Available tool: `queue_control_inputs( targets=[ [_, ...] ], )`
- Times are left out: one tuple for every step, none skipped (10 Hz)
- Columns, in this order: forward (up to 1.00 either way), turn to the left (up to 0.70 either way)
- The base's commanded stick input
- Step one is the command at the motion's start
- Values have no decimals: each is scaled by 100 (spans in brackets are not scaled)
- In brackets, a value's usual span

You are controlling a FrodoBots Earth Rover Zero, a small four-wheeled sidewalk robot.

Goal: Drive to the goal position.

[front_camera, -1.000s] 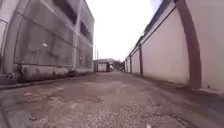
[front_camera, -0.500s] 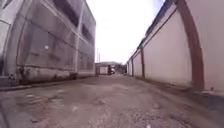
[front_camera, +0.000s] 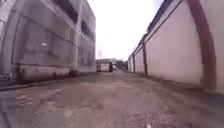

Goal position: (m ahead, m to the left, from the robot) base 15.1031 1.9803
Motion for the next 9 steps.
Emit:
queue_control_inputs(
  targets=[
    [70,0],
    [70,0],
    [70,0],
    [70,0],
    [70,0],
    [70,0],
    [70,0],
    [70,0],
    [70,0]
  ],
)
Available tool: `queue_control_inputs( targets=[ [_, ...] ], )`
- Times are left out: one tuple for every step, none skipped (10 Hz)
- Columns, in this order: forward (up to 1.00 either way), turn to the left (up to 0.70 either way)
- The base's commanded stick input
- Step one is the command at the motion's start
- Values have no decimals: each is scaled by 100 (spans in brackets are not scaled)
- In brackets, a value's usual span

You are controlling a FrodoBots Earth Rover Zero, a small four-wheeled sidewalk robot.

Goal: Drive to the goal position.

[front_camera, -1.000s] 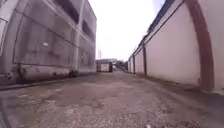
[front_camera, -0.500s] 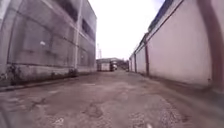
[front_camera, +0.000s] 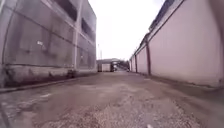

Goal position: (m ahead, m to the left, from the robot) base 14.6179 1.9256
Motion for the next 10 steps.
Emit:
queue_control_inputs(
  targets=[
    [70,0],
    [70,0],
    [70,0],
    [70,0],
    [70,0],
    [70,0],
    [70,0],
    [70,0],
    [70,0],
    [70,0]
  ],
)
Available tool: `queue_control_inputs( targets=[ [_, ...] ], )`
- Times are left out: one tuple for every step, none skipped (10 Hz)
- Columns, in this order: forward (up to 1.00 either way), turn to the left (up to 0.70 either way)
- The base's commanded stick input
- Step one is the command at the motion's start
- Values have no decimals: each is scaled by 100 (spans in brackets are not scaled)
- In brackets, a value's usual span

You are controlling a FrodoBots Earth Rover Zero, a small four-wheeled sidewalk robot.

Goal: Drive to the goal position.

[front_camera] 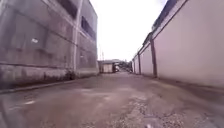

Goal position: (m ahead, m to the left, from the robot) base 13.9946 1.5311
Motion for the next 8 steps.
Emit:
queue_control_inputs(
  targets=[
    [70,0],
    [70,0],
    [70,0],
    [70,0],
    [70,0],
    [70,0],
    [70,0],
    [70,0]
  ],
)
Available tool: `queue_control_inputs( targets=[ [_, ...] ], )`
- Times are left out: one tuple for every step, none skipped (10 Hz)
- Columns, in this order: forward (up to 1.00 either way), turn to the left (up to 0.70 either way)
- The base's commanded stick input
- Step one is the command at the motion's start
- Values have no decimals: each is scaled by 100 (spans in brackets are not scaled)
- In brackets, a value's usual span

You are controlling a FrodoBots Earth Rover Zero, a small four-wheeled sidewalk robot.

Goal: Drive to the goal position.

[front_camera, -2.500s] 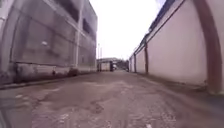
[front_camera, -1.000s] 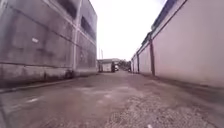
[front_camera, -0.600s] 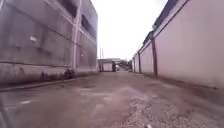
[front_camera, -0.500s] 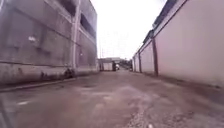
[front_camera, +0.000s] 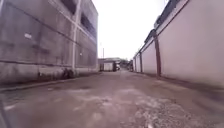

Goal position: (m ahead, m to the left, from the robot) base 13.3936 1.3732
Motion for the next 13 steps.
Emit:
queue_control_inputs(
  targets=[
    [70,0],
    [70,0],
    [70,0],
    [70,0],
    [70,0],
    [70,0],
    [70,0],
    [70,0],
    [70,0],
    [70,0],
    [70,0],
    [70,0],
    [70,0]
  ],
)
